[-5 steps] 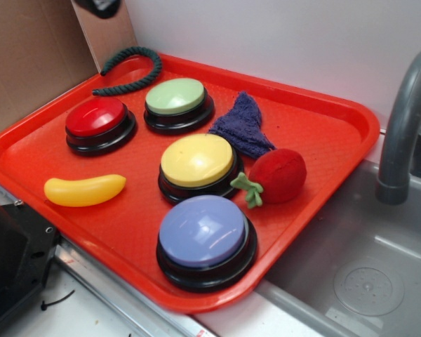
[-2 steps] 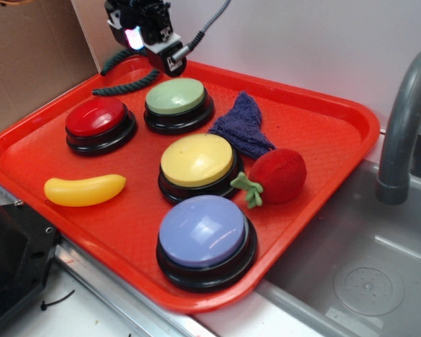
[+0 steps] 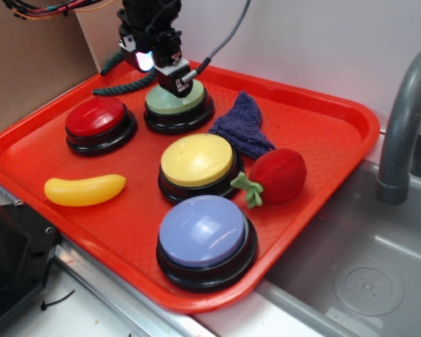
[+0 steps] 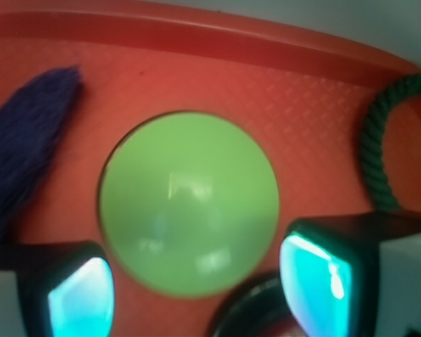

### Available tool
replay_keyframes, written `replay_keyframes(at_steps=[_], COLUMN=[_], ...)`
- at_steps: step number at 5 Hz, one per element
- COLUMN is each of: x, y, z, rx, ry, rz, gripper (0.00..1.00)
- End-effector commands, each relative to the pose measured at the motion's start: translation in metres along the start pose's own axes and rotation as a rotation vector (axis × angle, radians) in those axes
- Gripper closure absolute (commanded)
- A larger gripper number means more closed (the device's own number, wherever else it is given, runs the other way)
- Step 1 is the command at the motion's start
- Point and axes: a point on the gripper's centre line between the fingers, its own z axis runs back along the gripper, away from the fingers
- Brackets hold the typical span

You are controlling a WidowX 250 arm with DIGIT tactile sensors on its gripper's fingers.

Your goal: Push the green button.

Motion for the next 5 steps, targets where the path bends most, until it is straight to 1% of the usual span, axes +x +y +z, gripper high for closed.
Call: replay_keyframes(at_steps=[1,3,4,5], x=[0.022,0.018,0.017,0.015], y=[0.009,0.01,0.008,0.01], z=[-0.007,-0.021,-0.009,0.015], rx=[-0.012,-0.039,-0.036,-0.042], ry=[-0.014,0.049,0.05,0.053], rz=[0.021,0.02,0.013,0.024], gripper=[0.0,0.0,0.0,0.0])
